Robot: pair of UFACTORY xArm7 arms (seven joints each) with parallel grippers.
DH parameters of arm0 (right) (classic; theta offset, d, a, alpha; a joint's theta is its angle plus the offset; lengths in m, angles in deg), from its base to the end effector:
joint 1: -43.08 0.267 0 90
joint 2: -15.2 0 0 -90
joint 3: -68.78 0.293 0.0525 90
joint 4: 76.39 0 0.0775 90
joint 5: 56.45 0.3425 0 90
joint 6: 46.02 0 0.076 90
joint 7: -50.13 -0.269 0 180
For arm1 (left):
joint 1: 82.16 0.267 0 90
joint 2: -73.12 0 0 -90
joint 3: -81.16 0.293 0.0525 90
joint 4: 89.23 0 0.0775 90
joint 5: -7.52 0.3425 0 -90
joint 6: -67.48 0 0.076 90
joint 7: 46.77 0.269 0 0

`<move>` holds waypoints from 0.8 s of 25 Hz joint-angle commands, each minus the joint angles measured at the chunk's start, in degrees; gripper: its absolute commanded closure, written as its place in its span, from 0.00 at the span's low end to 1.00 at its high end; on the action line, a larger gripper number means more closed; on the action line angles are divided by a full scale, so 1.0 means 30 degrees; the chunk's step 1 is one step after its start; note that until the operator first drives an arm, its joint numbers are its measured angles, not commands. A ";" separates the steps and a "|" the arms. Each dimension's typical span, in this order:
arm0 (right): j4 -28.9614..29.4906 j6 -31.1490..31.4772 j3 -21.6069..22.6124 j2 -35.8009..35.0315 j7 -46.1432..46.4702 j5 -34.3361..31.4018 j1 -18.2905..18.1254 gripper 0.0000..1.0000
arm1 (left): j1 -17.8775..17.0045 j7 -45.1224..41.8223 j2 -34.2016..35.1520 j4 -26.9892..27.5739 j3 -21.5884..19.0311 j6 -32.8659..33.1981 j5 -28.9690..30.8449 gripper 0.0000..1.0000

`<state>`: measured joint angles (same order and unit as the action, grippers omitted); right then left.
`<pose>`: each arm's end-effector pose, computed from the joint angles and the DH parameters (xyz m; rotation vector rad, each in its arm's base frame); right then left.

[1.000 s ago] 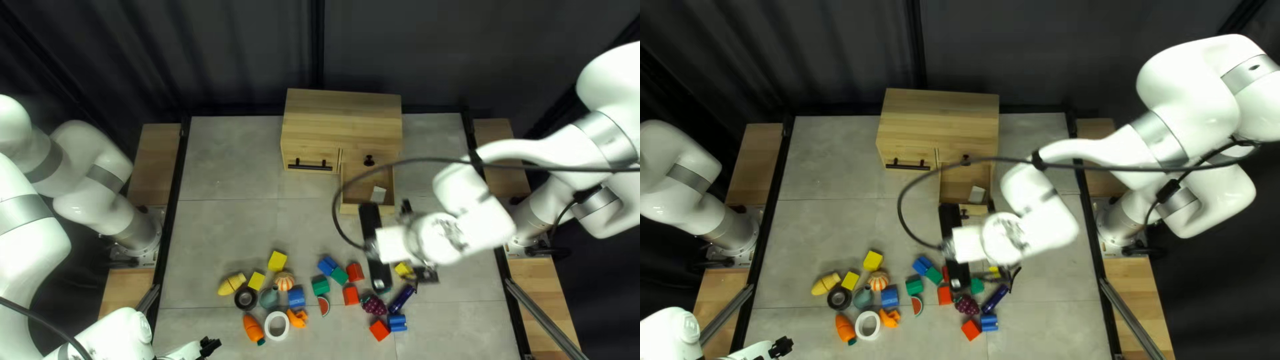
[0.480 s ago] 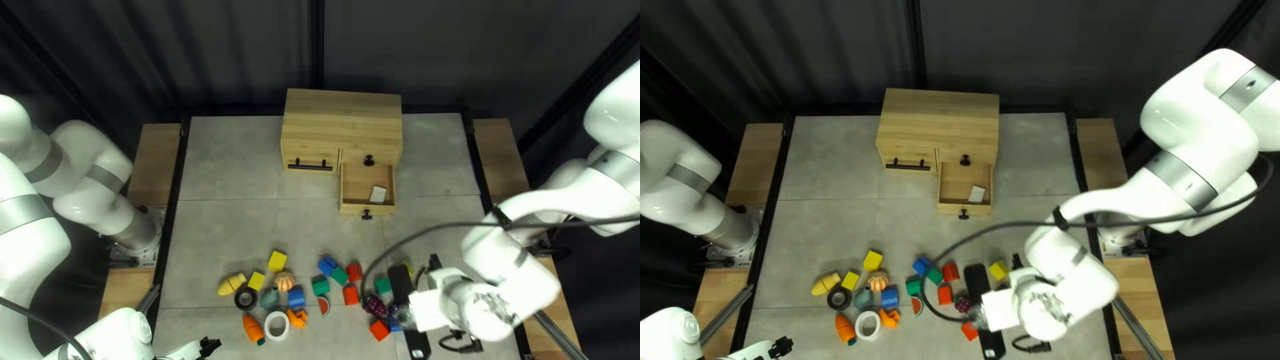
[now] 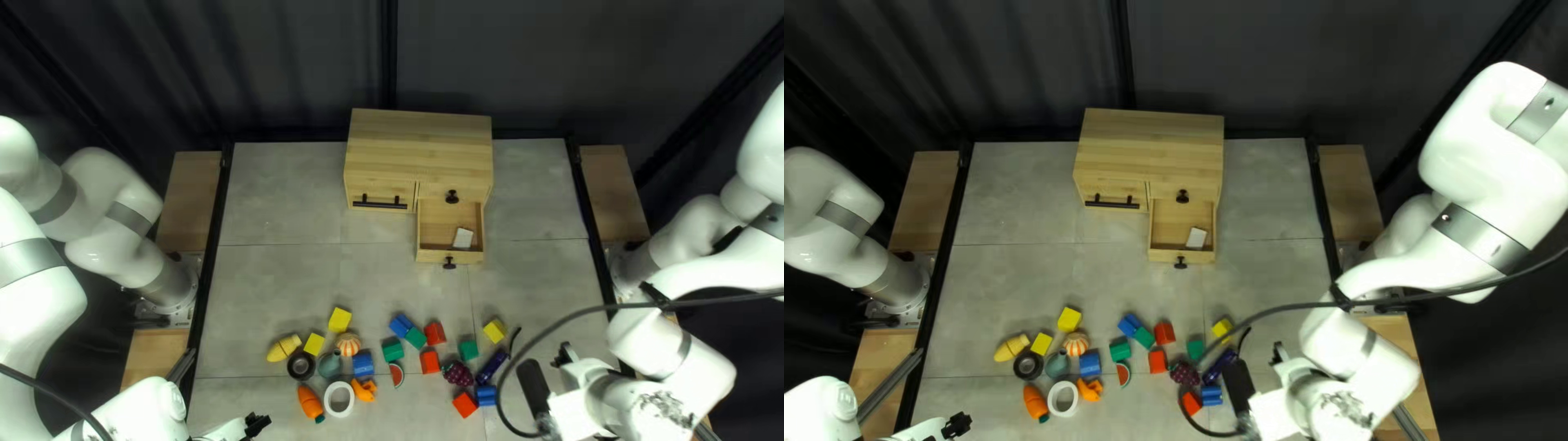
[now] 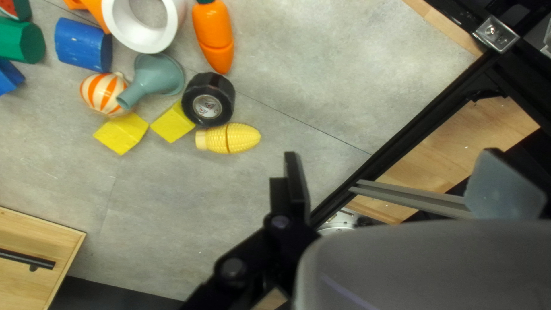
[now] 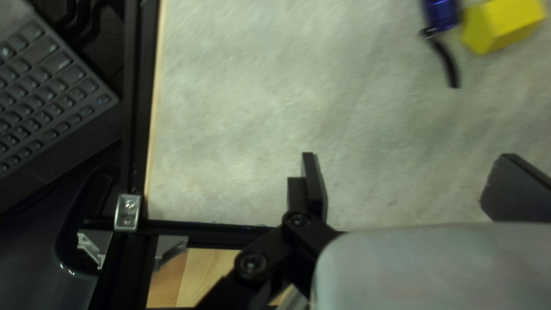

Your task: Open drawers and place objects into drawer and close

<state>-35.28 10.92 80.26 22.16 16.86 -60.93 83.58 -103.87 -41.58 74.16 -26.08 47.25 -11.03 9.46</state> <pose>0.2344 0.2697 0.1154 2.9193 0.5479 -0.0862 0.2313 -0.3219 0.2011 -2.5622 1.5201 0.3160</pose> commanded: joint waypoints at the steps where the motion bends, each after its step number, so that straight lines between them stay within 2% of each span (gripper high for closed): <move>1: -0.1028 -0.1197 0.0297 -0.0063 0.0731 0.0508 0.0441 0.00 | 0.0000 0.0000 0.0000 0.0000 0.0000 0.0000 0.0000 0.00; 5: -0.1951 -0.1856 0.0231 0.0304 0.0529 0.0767 0.0405 0.00 | 0.0000 0.0000 0.0000 0.0000 0.0000 0.0000 0.0000 0.00; 14: -0.1990 -0.1851 0.0221 0.0322 0.0470 0.0784 0.0391 0.00 | 0.0000 0.0000 0.0000 0.0000 0.0000 0.0000 0.0000 0.00; 20: -0.1990 -0.1851 0.0221 0.0322 0.0470 0.0784 0.0391 0.00 | 0.0580 -0.0772 -0.2732 0.2122 0.0845 0.1466 0.1217 0.00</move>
<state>-41.25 5.37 80.92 23.12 18.27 -58.58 84.75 -102.77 -42.21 69.33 -22.55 48.60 -8.48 11.15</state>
